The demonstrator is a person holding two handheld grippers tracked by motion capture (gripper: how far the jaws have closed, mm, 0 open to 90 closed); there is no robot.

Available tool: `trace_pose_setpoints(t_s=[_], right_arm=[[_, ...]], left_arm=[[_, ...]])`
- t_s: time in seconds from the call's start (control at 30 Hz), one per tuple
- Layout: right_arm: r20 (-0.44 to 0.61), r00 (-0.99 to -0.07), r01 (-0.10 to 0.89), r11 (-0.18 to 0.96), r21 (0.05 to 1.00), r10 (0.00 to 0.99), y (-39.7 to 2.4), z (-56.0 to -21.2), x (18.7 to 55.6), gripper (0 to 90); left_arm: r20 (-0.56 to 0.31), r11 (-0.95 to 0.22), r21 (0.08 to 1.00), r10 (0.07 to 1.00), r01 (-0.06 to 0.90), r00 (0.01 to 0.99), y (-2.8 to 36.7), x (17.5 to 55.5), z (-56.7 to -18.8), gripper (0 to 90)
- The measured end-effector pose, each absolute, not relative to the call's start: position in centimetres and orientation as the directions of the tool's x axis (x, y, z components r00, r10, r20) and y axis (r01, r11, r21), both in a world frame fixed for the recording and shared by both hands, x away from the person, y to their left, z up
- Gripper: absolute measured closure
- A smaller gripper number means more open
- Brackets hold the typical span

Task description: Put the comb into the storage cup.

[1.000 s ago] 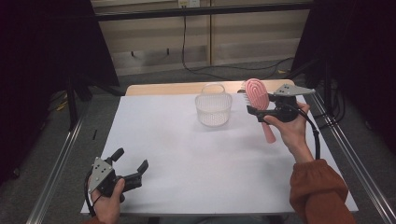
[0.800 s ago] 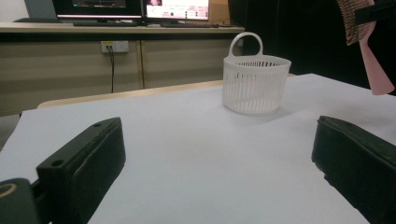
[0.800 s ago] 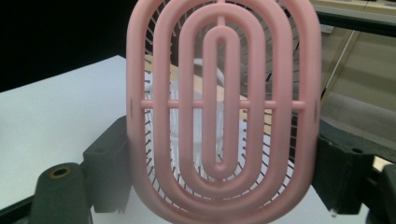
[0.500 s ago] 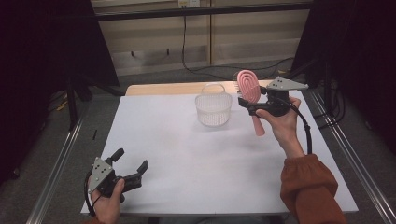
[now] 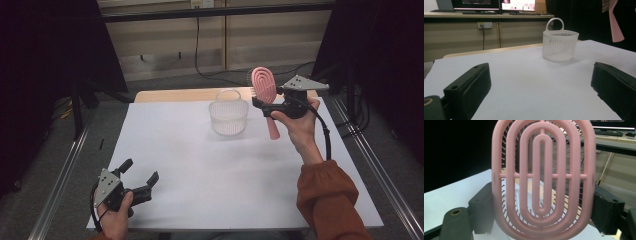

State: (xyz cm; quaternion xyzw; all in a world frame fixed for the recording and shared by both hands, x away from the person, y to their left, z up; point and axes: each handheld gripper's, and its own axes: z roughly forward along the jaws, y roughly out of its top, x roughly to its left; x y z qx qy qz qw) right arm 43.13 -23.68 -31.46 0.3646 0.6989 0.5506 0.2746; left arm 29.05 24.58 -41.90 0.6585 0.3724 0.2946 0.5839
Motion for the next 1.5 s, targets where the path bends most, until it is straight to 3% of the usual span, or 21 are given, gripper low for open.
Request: trace_pose_setpoints(t_s=[1.5], right_arm=[[-0.008,-0.587,0.135,0.107,0.985,0.81,-20.6,-29.0,45.7,19.2]], left_arm=[[-0.058,-0.028,0.989,0.832,0.146,0.552,24.7,28.9,-41.8,2.9]])
